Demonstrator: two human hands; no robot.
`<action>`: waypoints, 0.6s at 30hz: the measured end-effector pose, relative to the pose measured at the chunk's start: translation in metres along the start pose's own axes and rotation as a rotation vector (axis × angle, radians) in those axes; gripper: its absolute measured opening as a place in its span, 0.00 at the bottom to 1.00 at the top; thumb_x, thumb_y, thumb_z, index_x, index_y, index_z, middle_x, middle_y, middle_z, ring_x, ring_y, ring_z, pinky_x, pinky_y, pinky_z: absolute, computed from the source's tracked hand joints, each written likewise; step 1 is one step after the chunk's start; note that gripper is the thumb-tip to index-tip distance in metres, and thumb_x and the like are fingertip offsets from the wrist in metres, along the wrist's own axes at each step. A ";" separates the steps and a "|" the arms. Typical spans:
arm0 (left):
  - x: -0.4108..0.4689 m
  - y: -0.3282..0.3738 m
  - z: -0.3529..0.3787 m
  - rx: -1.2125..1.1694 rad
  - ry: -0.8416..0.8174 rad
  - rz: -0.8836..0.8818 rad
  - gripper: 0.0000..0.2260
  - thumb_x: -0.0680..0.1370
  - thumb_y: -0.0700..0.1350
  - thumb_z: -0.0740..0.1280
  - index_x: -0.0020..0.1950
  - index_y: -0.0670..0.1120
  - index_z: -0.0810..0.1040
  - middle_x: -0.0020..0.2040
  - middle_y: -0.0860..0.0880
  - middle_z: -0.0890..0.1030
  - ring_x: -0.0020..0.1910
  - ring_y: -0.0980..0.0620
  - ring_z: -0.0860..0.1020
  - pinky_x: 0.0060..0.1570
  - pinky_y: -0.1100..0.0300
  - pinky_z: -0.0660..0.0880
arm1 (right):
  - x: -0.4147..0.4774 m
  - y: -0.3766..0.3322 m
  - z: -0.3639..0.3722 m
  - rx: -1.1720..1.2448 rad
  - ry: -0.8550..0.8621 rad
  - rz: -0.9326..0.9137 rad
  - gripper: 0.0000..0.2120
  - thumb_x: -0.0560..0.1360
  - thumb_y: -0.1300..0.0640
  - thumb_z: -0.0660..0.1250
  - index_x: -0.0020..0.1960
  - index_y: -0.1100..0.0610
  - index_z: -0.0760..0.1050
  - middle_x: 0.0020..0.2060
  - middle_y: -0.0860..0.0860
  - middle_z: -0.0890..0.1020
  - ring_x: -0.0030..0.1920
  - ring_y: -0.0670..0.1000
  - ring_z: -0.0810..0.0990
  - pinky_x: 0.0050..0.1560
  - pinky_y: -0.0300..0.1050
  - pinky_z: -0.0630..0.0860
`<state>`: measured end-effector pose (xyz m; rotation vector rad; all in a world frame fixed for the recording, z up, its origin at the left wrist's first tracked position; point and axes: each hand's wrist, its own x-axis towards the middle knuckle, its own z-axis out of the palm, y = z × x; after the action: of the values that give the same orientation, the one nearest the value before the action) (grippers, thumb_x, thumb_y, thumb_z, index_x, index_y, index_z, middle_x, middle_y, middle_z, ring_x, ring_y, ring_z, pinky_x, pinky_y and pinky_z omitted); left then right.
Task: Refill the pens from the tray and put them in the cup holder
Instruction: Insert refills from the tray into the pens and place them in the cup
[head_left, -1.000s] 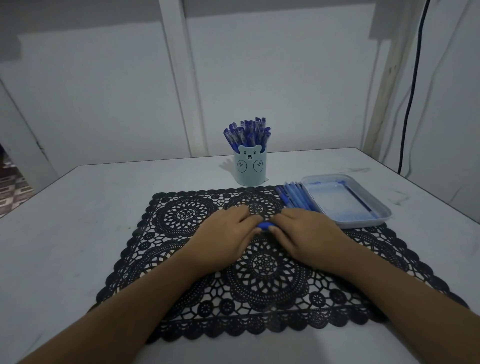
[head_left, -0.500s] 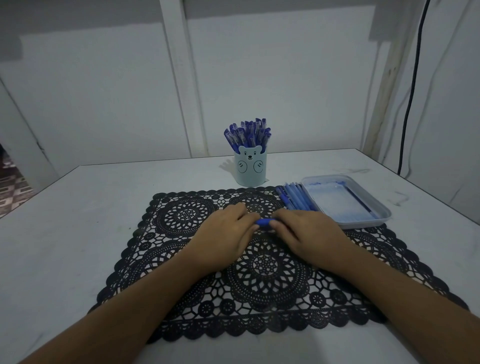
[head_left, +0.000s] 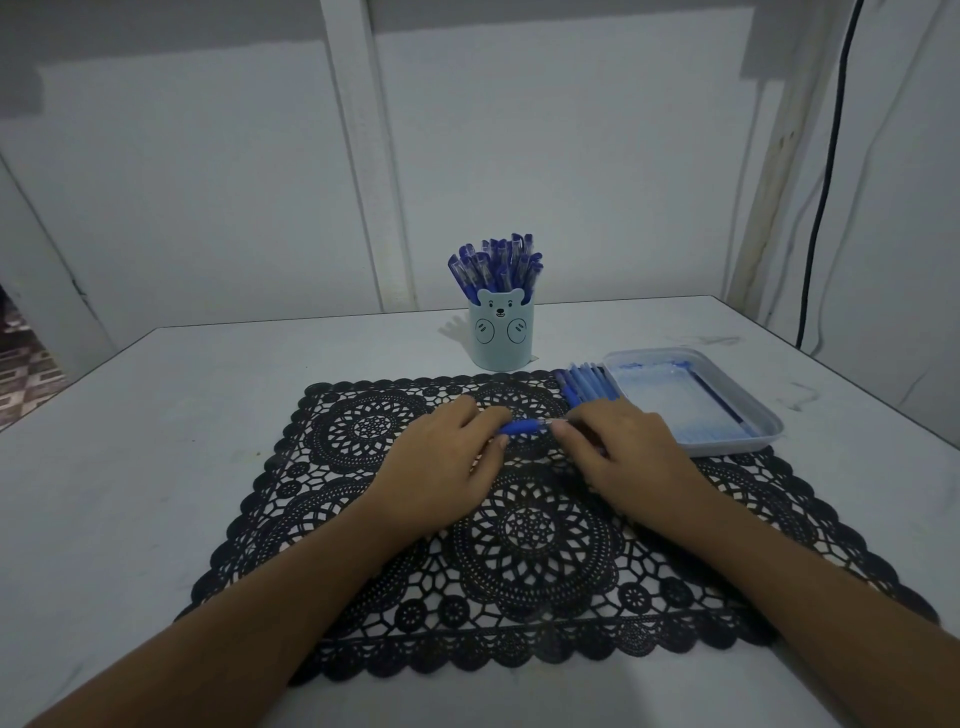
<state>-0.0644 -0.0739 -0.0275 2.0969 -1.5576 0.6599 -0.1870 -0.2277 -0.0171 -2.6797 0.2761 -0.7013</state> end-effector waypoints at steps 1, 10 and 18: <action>0.000 0.000 0.000 0.001 0.001 0.014 0.14 0.77 0.51 0.56 0.54 0.46 0.77 0.38 0.51 0.74 0.35 0.54 0.72 0.31 0.61 0.70 | 0.000 -0.001 0.000 0.019 -0.022 0.002 0.13 0.78 0.45 0.55 0.45 0.52 0.74 0.35 0.42 0.74 0.41 0.46 0.72 0.49 0.47 0.69; -0.002 0.000 -0.007 -0.081 0.057 0.013 0.15 0.78 0.54 0.55 0.51 0.53 0.80 0.34 0.57 0.79 0.30 0.62 0.72 0.24 0.63 0.69 | -0.002 -0.002 -0.010 0.374 -0.044 -0.048 0.02 0.75 0.55 0.65 0.45 0.48 0.75 0.37 0.44 0.79 0.40 0.41 0.75 0.39 0.30 0.70; -0.002 0.005 -0.006 -0.008 0.083 0.097 0.14 0.78 0.54 0.56 0.49 0.52 0.80 0.37 0.57 0.81 0.32 0.60 0.77 0.22 0.66 0.69 | -0.002 -0.003 -0.008 0.252 -0.058 -0.011 0.19 0.72 0.37 0.52 0.39 0.49 0.73 0.31 0.48 0.78 0.34 0.45 0.75 0.38 0.43 0.72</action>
<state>-0.0705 -0.0703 -0.0237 1.9724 -1.6203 0.7635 -0.1928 -0.2270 -0.0104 -2.4579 0.1468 -0.6153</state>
